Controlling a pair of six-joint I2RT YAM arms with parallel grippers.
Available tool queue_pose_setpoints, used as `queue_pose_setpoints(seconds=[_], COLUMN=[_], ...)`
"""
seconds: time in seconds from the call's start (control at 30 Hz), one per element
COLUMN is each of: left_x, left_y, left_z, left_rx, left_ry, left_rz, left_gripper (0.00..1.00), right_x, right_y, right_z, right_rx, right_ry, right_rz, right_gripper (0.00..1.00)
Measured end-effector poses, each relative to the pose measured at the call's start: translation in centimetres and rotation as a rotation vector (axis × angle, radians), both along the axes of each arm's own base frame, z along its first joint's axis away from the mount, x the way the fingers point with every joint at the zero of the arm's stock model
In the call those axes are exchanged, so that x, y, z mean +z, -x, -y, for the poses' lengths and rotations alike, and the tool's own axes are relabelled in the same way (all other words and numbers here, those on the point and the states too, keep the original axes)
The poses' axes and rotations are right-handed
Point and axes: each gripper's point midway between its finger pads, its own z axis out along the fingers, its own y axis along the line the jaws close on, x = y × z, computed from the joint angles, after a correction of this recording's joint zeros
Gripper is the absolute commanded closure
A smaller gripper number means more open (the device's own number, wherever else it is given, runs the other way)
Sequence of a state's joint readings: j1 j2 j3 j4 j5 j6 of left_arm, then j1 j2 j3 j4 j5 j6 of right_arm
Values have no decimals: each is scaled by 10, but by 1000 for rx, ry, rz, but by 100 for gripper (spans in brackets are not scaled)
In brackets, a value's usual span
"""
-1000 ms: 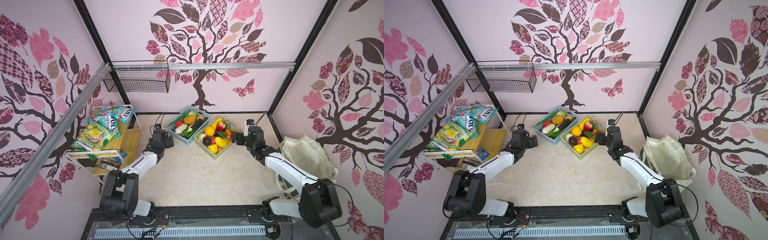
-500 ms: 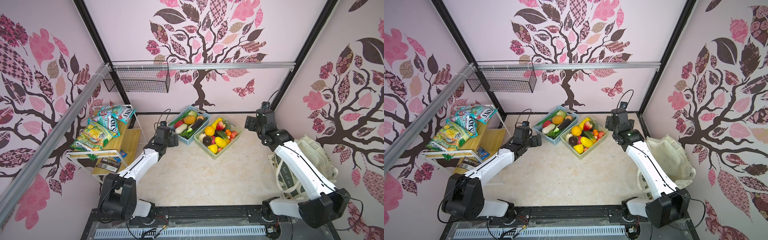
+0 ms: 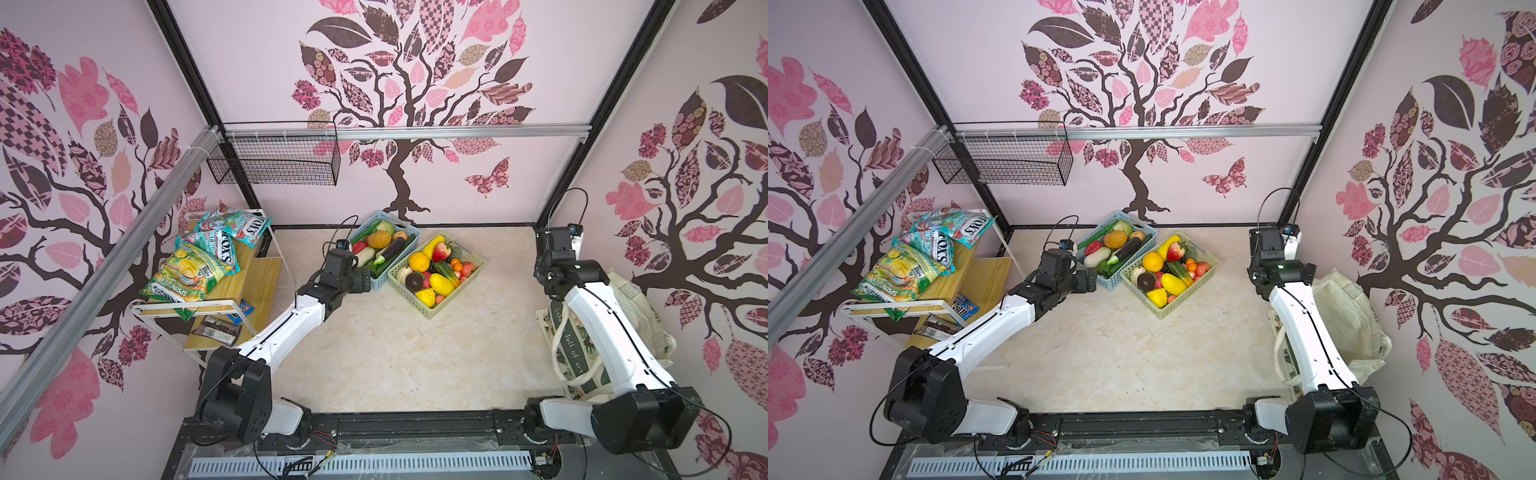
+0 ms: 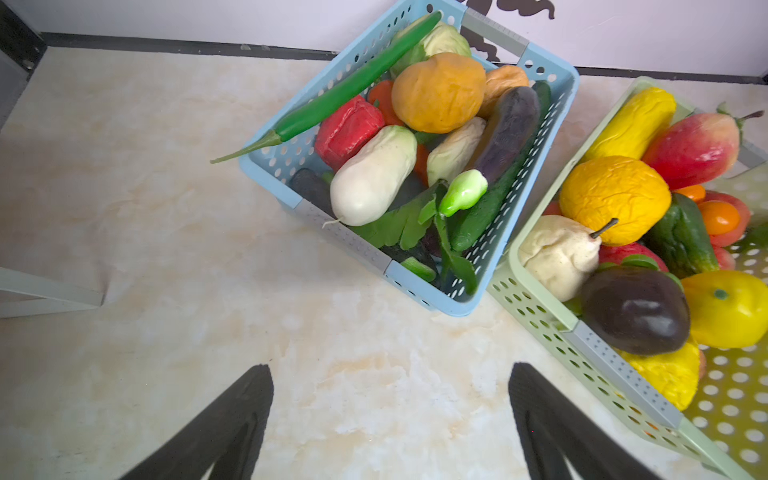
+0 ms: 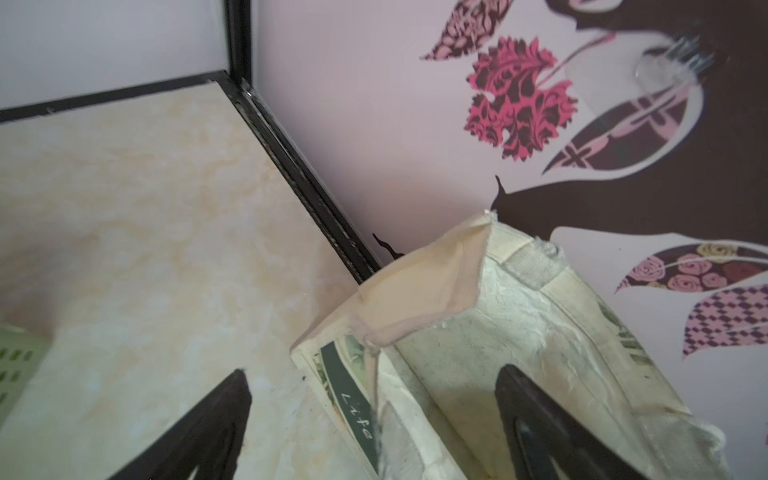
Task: Place the food into the grocery bag and tie it
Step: 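Reach the right gripper to the tote bag while the left arm nears the baskets, then grasp the tote bag's top edge with the right gripper and lift it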
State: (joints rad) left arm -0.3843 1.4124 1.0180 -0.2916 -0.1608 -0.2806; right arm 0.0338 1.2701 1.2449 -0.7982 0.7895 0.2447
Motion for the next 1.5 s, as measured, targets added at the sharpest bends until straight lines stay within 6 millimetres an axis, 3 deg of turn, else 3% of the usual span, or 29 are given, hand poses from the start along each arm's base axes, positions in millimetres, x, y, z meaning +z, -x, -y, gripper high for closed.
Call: queue_pose_setpoints(seconds=[0.07, 0.2, 0.33, 0.47, 0.63, 0.8, 0.83, 1.0, 1.13, 1.2, 1.37, 1.5], left_x=[9, 25, 26, 27, 36, 43, 43, 44, 46, 46, 42, 33], left_y=[-3, -5, 1, 2, 4, 4, 4, 5, 5, 5, 6, 11], left_z=[5, 24, 41, 42, 43, 45, 45, 45, 44, 43, 35, 25], left_rx=[-4, -43, -86, -89, -93, -93, -93, -89, -83, -76, -40, -7], left_ry=[16, 32, 37, 39, 59, 86, 90, 101, 108, 109, 82, 36], left_rz=[14, 52, 55, 56, 76, 93, 94, 98, 103, 105, 92, 53], left_gripper=[9, 9, 9, 11, 15, 17, 17, 17, 17, 17, 15, 14], right_x=[-16, -21, -24, -42, -70, -71, -71, -67, -50, -30, 35, 75], right_y=[6, 5, 1, -1, 7, 4, 2, -6, -17, -28, -57, -60], right_z=[0, -2, 0, 8, 24, 26, 25, 21, 9, -6, -66, -120], right_rx=[0, 0, -23, -74, -153, -159, -154, -120, -61, 0, 208, 376], right_ry=[-14, -31, -51, -62, -86, -91, -94, -119, -132, -127, -118, -107], right_rz=[-46, -41, -4, -8, -36, -9, 0, 24, 42, 67, 181, 242], right_gripper=[7, 7, 10, 16, 38, 94, 100, 100, 100, 100, 100, 100])
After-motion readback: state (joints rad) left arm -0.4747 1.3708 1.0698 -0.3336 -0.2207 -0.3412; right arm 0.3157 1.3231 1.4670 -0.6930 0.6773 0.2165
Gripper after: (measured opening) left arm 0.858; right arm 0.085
